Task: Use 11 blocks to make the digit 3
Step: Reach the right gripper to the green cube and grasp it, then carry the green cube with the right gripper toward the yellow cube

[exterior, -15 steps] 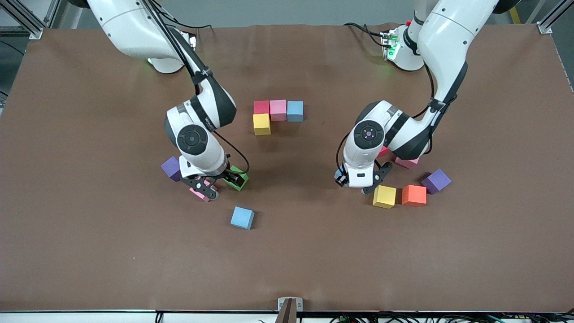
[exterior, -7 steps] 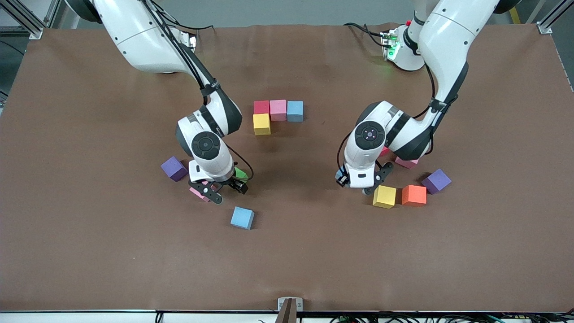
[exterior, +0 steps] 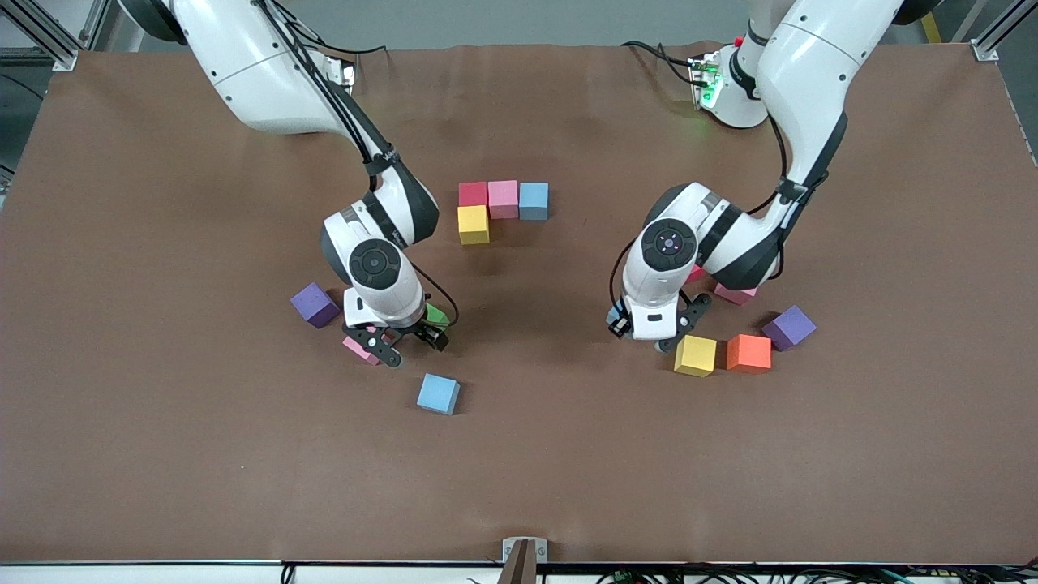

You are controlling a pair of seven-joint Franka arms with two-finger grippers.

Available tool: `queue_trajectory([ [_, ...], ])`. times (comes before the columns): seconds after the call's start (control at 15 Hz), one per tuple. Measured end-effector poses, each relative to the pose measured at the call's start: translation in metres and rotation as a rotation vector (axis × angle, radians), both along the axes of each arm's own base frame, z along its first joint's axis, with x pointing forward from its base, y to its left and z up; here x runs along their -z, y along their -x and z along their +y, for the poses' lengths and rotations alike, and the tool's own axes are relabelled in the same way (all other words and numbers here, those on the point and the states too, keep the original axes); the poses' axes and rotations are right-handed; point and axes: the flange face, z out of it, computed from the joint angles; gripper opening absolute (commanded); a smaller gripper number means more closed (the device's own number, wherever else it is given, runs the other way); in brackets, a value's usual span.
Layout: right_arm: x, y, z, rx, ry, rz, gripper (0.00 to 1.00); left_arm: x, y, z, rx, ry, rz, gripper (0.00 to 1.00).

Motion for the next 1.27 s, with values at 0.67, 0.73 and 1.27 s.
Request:
queue_trajectory([
  [0.67, 0.005, 0.01, 0.009, 0.01, 0.0, 0.002, 0.04, 0.0, 0.0, 0.0, -0.001, 0.0, 0.0, 0.45],
  [0.73, 0.005, 0.012, 0.012, -0.012, 0.001, 0.004, 0.04, 0.0, 0.0, 0.0, -0.001, 0.0, 0.0, 0.45],
  [1.27, -0.02, 0.044, 0.047, -0.54, -0.014, 0.047, 0.04, 0.0, 0.0, 0.0, 0.0, 0.001, -0.001, 0.45],
])
